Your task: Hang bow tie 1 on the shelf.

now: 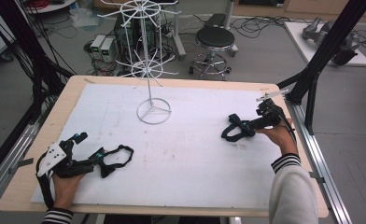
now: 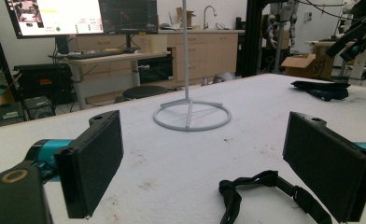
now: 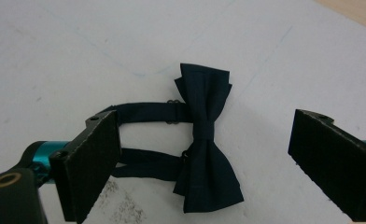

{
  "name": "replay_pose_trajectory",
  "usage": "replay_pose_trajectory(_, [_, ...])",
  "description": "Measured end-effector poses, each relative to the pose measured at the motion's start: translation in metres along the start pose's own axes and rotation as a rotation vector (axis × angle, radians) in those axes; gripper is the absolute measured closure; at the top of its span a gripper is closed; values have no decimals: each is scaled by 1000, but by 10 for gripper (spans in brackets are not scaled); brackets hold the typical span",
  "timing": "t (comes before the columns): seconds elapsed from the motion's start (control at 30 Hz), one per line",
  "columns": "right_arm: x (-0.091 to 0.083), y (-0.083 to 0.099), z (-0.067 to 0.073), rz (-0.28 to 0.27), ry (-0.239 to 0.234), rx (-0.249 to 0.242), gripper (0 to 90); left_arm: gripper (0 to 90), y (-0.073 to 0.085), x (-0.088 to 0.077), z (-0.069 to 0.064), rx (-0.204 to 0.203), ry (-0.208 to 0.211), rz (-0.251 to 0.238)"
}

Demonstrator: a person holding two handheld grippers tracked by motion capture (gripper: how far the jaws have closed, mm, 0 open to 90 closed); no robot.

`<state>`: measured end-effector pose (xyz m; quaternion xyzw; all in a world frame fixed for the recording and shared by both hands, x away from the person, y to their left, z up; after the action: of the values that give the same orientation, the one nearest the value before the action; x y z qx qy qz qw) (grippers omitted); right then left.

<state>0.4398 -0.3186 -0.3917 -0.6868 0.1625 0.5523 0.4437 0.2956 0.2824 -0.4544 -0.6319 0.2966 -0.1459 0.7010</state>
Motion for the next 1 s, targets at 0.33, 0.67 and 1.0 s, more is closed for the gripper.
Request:
replay_pose_trajectory(0.33, [-1, -18, -5, 90, 11, -40, 106, 126, 0, 0, 0, 0, -1, 0])
replay_pose_trajectory(0.67, [14, -22, -4, 171, 7, -50, 152, 126, 0, 0, 0, 1, -1, 0])
replay_pose_trajectory(1.0, [32, -21, -5, 260, 7, -51, 206, 126, 0, 0, 0, 3, -2, 0])
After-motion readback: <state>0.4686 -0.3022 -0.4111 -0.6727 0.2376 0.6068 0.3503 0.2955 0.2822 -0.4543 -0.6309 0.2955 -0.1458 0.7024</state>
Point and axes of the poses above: each handheld gripper's, and its own axes: x roughly forward along the jaws, y roughly out of its underside, z roughly to its left, the point moved 3 cm from there along x, roughly forward along the jaws, and after that the axes turned 14 degrees about z, right-handed, at the moved point
